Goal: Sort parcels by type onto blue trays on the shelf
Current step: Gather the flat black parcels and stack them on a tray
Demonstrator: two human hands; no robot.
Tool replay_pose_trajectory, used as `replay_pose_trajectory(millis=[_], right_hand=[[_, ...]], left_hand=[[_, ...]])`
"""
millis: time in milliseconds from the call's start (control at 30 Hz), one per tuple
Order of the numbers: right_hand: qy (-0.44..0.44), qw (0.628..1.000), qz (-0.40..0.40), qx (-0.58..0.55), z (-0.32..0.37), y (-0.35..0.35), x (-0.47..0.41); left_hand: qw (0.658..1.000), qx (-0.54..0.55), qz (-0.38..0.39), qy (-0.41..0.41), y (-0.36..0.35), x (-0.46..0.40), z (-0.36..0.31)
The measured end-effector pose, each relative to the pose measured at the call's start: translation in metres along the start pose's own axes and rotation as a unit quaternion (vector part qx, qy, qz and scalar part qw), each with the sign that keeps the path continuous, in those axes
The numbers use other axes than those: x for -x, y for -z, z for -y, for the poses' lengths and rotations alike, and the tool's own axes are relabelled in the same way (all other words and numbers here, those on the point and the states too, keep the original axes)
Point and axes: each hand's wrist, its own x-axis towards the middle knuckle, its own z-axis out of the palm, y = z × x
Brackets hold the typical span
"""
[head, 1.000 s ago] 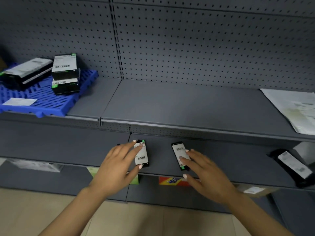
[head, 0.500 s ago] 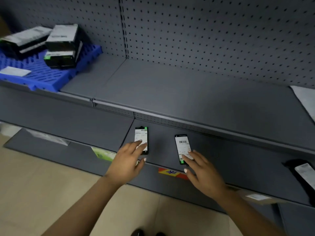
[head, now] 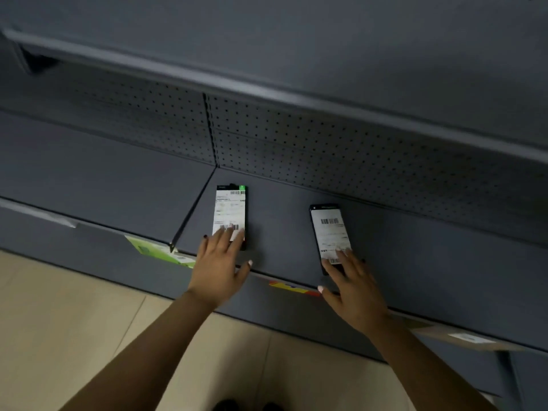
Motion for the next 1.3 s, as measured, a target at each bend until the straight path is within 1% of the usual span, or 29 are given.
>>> replay_pose_trajectory(millis=[100, 267, 400, 533, 600, 767, 867, 1000, 1167, 1300], right_hand=[[-0.011, 1.000, -0.019, -0.018, -0.003, -0.023, -0.016], [-0.031, 0.998, -0.039, -0.028, -0.013, -0.043, -0.035], [-0.026, 0.999, -0.047, -0.011, -0.023, -0.058, -0.046], [-0.020, 0.999, -0.036, -0.019, -0.026, -0.067, -0.051], [-0.032, 0.999, -0.025, -0.009, -0.022, -0.065, -0.050], [-0.045, 0.999, -0.017, 0.010, 0.003, -0.024, -0.026], [-0.033, 0.999, -0.027, 0.016, 0.020, 0.014, -0.004], [0.005, 0.999, -0.031, 0.026, 0.042, 0.069, 0.020], [0.064, 0.997, -0.052, 0.011, 0.079, 0.129, 0.047], [0.091, 0.993, -0.068, -0.010, 0.116, 0.158, 0.068]], left_hand=[[0.999, 0.005, -0.014, 0.036, -0.028, -0.019, 0.005], [0.999, -0.010, -0.031, 0.043, -0.056, -0.042, 0.016], [0.999, -0.018, 0.000, 0.050, -0.062, -0.062, 0.031], [0.998, -0.012, 0.021, 0.055, -0.063, -0.062, 0.041], [0.998, -0.019, 0.010, 0.053, -0.060, -0.055, 0.041], [0.996, -0.024, 0.004, 0.086, -0.033, -0.023, 0.029], [0.998, -0.050, 0.013, 0.044, 0.001, 0.000, 0.026], [0.999, -0.053, -0.014, -0.002, 0.054, 0.032, 0.016], [0.998, -0.029, -0.056, 0.006, 0.108, 0.079, 0.000], [0.996, -0.015, -0.092, -0.001, 0.145, 0.117, -0.002]])
